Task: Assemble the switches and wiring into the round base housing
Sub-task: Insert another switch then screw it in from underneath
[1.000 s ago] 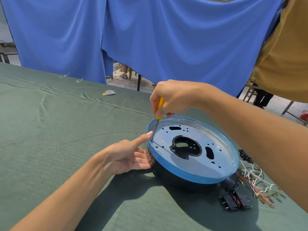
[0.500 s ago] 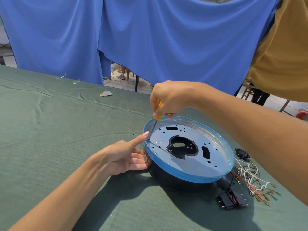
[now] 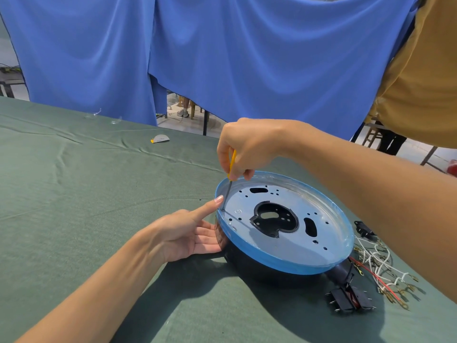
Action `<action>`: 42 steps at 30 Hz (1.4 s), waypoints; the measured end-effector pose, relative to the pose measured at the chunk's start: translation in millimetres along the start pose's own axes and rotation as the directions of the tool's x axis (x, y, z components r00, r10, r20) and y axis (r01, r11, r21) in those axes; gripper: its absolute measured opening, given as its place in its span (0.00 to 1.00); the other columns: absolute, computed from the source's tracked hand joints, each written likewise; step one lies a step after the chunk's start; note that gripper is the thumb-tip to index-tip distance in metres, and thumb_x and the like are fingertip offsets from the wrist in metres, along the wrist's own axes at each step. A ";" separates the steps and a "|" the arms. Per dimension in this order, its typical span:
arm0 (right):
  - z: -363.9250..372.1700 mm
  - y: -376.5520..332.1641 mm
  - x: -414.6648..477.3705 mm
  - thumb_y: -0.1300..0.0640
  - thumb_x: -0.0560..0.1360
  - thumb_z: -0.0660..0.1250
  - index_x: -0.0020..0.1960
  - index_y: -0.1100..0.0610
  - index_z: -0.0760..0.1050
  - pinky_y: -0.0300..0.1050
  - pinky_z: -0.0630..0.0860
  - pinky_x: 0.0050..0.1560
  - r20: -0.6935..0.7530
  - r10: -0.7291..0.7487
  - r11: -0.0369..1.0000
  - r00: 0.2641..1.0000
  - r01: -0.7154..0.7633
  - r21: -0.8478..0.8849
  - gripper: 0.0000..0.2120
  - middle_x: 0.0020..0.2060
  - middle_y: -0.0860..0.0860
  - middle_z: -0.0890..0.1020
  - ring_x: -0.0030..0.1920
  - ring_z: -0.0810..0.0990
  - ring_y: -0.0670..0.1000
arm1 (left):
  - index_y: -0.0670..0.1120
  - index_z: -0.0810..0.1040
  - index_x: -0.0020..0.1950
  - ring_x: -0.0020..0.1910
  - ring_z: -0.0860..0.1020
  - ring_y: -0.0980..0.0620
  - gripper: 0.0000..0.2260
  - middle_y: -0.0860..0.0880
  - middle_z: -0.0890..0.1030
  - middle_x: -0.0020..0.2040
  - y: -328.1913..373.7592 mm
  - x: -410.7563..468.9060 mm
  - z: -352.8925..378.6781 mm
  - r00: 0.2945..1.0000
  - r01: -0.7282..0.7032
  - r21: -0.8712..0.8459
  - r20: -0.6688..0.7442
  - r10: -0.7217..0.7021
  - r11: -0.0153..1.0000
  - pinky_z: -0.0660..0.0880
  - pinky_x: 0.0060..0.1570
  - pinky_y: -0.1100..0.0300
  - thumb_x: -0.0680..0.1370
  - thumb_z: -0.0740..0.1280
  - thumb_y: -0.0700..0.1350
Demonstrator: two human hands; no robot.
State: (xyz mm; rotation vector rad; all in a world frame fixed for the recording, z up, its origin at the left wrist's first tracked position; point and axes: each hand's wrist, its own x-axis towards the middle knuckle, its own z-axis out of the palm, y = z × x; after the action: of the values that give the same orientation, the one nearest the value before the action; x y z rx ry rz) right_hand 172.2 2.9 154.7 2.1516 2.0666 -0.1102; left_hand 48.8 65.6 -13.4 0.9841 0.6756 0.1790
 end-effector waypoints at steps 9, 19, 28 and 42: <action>1.5 -1.8 4.8 0.56 0.81 0.61 0.36 0.61 0.72 0.34 0.74 0.25 0.045 0.212 0.966 0.976 -0.217 0.138 0.16 0.19 0.50 0.78 0.20 0.77 0.47 | 0.30 0.75 0.55 0.35 0.84 0.45 0.36 0.37 0.84 0.41 -0.5 0.3 0.1 1.000 0.000 0.005 -0.002 0.000 1.000 0.82 0.35 0.55 0.60 0.78 0.56; -6.1 -3.1 -5.6 0.53 0.75 0.70 0.43 0.58 0.83 0.40 0.76 0.36 0.002 0.049 0.992 0.999 -0.048 -0.114 0.09 0.30 0.49 0.83 0.39 0.84 0.50 | 0.32 0.76 0.53 0.35 0.84 0.45 0.32 0.39 0.84 0.39 -1.0 0.7 -0.7 1.000 -0.012 0.013 -0.006 0.012 1.000 0.82 0.36 0.54 0.62 0.78 0.55; 5.3 -8.4 2.1 0.64 0.75 0.56 0.31 0.62 0.75 0.33 0.64 0.21 0.034 0.250 0.968 0.968 -0.251 0.022 0.16 0.19 0.51 0.72 0.19 0.67 0.50 | 0.31 0.74 0.56 0.36 0.84 0.45 0.38 0.38 0.84 0.40 -1.8 1.2 -0.3 1.000 -0.006 0.021 -0.011 0.006 1.000 0.81 0.35 0.55 0.58 0.79 0.56; -1.5 -4.0 -11.7 0.55 0.75 0.70 0.40 0.57 0.81 0.28 0.66 0.22 -0.126 0.037 0.998 0.991 -0.031 0.047 0.07 0.26 0.49 0.82 0.28 0.81 0.44 | 0.30 0.73 0.60 0.37 0.83 0.43 0.37 0.36 0.83 0.41 1.6 -4.7 3.9 0.998 -0.038 0.174 -0.039 0.045 0.984 0.83 0.41 0.52 0.63 0.78 0.55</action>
State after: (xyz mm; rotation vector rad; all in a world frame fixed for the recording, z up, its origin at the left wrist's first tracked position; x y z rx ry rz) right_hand 167.7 -8.2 157.7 2.2755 2.1126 -0.0163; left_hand 47.8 61.6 -8.6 1.1643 0.7184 0.1805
